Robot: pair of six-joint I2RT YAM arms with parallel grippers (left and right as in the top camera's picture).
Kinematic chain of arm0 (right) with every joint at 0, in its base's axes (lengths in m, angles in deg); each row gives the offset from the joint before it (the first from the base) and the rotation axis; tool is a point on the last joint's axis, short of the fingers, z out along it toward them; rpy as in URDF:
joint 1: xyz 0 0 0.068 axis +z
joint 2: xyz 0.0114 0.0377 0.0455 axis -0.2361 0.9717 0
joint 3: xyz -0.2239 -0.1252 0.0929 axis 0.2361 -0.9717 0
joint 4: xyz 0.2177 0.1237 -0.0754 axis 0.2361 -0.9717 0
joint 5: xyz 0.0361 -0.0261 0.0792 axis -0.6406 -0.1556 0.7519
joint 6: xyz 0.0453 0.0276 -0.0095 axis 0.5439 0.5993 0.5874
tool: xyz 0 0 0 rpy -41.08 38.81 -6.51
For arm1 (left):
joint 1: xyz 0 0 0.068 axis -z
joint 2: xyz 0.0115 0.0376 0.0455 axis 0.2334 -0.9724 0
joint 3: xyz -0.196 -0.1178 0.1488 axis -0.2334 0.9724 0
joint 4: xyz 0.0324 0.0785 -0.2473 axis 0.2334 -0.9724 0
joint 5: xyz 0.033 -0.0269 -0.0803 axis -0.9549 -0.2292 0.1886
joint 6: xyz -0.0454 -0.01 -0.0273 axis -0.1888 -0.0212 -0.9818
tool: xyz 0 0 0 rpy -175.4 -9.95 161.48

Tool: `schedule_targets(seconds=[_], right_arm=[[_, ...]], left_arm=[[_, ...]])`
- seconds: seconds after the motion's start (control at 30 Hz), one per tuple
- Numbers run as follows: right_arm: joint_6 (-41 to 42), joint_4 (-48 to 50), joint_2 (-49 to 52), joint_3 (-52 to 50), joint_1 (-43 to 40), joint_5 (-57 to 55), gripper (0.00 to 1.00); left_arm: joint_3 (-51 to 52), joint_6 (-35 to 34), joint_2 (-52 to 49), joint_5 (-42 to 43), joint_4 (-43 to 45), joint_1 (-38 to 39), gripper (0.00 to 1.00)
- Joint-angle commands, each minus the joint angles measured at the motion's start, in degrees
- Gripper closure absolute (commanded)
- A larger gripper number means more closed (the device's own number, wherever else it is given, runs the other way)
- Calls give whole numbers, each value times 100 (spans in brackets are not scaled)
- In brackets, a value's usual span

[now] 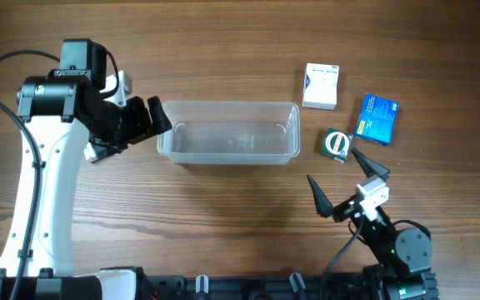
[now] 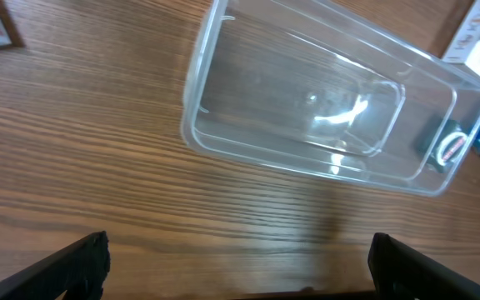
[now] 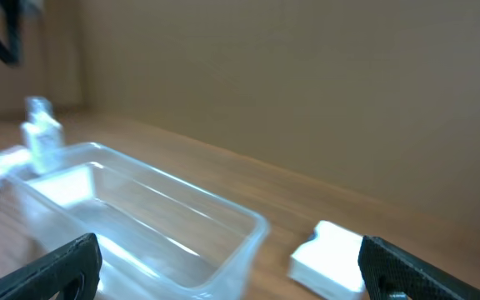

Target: Pack container

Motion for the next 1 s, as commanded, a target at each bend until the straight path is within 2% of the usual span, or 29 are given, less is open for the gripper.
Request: schedule_targets(seconds=[0.0, 0.13, 0.27, 0.37, 0.5, 0.57, 0.63, 0.7, 0.8, 0.97], right_arm=[[1716, 20, -26, 164, -28, 225, 0], [2052, -1075, 485, 1600, -28, -640, 0], [1287, -3373, 2914, 4795, -28, -1379, 0], [1259, -4583, 4621, 6977, -28, -1558, 0], [968, -5654, 6470, 8815, -28, -1556, 0], [850, -5759, 6983, 8966, -28, -1574, 0], [407, -5888, 7355, 8957, -28, -2236, 0], [450, -5890, 7667, 8953, -28, -2387, 0], [647, -5709, 8100, 8953, -28, -2389, 0], [1521, -5377, 9031, 8953, -28, -2389, 0]], left_arm=[[-90, -57, -11, 267, -4, -26, 0], [-90, -55, -11, 267, -7, -24, 0], [-90, -52, -13, 262, -4, -26, 0], [-90, -52, -11, 262, -4, -26, 0], [-90, -52, -11, 262, -4, -26, 0], [-90, -52, -11, 262, 42, -26, 0], [-90, -52, -11, 262, 39, -26, 0], [-90, -52, -11, 262, 133, -26, 0], [-90, -52, -13, 262, 168, -26, 0], [-90, -52, -11, 262, 170, -26, 0]])
